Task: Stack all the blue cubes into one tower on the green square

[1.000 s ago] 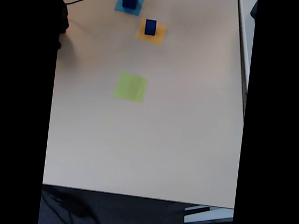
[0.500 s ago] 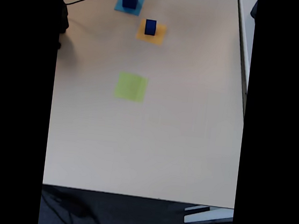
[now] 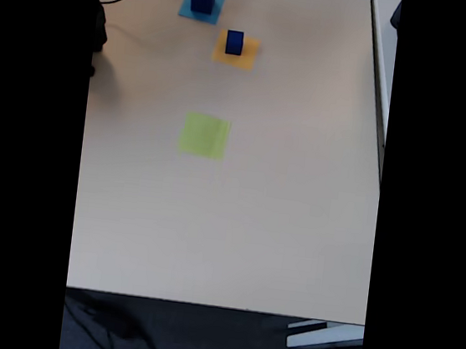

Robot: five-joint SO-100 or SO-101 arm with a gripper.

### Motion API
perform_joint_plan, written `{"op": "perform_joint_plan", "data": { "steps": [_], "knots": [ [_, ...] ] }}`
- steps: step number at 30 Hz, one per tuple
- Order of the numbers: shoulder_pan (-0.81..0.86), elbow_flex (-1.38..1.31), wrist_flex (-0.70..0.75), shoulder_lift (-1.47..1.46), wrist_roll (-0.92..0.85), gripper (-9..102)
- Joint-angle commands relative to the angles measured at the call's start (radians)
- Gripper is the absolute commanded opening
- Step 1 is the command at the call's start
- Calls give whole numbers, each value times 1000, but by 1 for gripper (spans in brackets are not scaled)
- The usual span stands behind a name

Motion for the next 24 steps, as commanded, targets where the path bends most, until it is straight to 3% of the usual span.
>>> {"op": "perform_joint_plan", "data": {
  "steps": [1, 24],
  "knots": [
    [2, -9, 5, 35, 0, 14],
    [26, 31, 72, 67, -31, 14]
  ]
}}
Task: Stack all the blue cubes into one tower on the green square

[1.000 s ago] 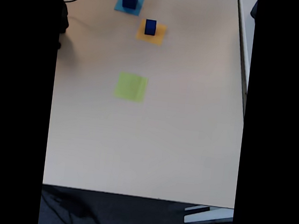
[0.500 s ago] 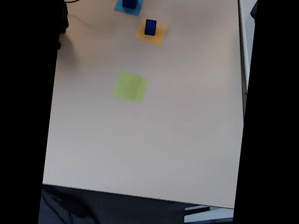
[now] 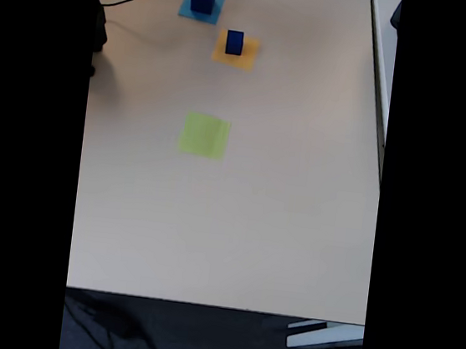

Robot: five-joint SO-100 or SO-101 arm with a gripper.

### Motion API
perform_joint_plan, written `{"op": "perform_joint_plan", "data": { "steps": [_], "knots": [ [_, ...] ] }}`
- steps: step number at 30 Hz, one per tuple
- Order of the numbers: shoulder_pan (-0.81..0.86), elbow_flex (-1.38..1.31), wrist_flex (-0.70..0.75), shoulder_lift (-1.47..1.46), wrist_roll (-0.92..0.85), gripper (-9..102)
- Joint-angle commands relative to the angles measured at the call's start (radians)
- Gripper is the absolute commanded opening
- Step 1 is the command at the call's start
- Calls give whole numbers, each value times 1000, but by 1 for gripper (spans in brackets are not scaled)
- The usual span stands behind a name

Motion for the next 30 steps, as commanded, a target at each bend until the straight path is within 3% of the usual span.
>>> {"op": "perform_joint_plan", "data": {
  "steps": [1, 30],
  "knots": [
    [17, -31, 26, 67, -25, 14],
    [14, -150, 64, -15, -52, 13]
  ]
}}
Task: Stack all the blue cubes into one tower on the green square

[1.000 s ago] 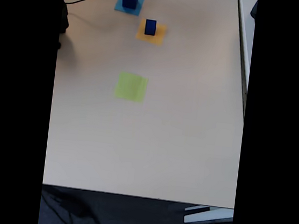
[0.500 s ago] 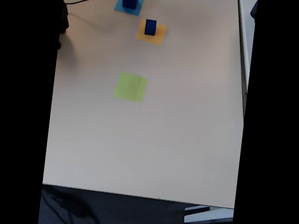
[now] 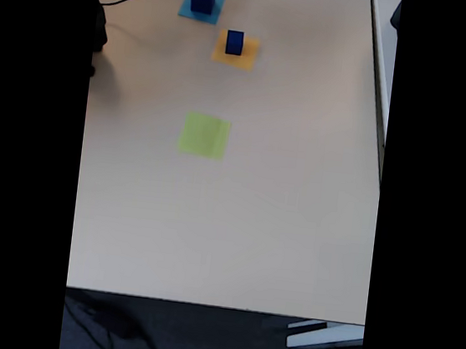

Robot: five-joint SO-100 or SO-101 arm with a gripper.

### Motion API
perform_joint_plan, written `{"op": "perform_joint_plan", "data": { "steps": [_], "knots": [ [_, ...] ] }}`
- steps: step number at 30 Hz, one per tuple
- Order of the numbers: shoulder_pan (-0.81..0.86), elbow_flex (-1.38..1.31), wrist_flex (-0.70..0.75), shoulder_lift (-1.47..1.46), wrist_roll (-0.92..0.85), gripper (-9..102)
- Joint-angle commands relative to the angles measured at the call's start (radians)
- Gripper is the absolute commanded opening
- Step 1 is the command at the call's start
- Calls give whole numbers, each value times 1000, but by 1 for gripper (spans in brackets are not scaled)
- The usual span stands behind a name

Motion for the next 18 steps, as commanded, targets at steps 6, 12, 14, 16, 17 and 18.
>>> {"op": "perform_joint_plan", "data": {
  "steps": [6, 12, 14, 16, 17, 18],
  "knots": [
    [-9, -60, 2, -9, -5, 14],
    [-9, -52, 2, -15, -5, 14],
    [-12, -52, 2, -23, -3, 13],
    [-12, -54, 2, -28, -3, 13],
    [-12, -54, 2, -29, -3, 13],
    [-11, -54, 2, -31, -5, 13]
  ]
}}
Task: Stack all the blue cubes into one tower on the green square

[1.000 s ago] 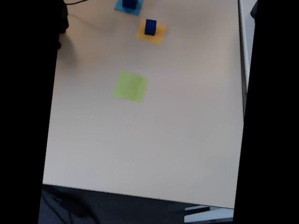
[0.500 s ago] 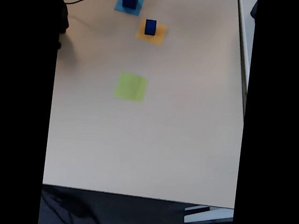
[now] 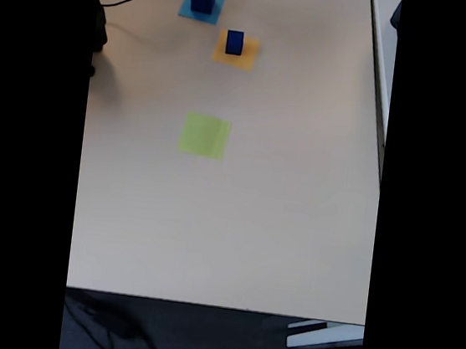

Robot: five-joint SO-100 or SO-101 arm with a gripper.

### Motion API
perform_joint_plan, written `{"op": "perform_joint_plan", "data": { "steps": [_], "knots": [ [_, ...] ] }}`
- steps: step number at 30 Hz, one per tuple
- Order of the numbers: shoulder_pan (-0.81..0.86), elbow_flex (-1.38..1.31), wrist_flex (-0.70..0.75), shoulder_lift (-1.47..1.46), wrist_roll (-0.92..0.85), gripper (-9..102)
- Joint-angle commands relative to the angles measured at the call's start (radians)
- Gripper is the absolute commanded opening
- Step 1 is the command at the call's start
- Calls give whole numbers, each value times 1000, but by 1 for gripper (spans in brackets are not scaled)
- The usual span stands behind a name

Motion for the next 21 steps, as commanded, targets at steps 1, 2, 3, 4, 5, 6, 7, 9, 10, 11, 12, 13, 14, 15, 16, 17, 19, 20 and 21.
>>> {"op": "perform_joint_plan", "data": {
  "steps": [1, 2, 3, 4, 5, 6, 7, 9, 10, 11, 12, 13, 14, 15, 16, 17, 19, 20, 21],
  "knots": [
    [-8, -51, 2, 3, -8, 13],
    [-8, -51, 3, 2, -9, 13],
    [-8, -51, 5, 2, -11, 13],
    [-6, -51, 8, 0, -12, 13],
    [-6, -51, 9, 0, -14, 13],
    [-6, -51, 11, 0, -15, 13],
    [-5, -51, 12, 0, -18, 13],
    [-5, -49, 12, 0, -18, 12],
    [-5, -49, 12, -2, -18, 12],
    [-5, -49, 12, -2, -18, 12],
    [-5, -49, 12, -3, -18, 12],
    [-5, -49, 12, -3, -20, 12],
    [-5, -49, 14, -3, -21, 11],
    [-3, -49, 15, -5, -23, 11],
    [-3, -51, 15, -5, -25, 11],
    [-2, -51, 17, -5, -25, 11],
    [-2, -52, 18, -5, -28, 11],
    [-2, -52, 18, -5, -28, 11],
    [-2, -52, 18, -5, -28, 11]
  ]
}}
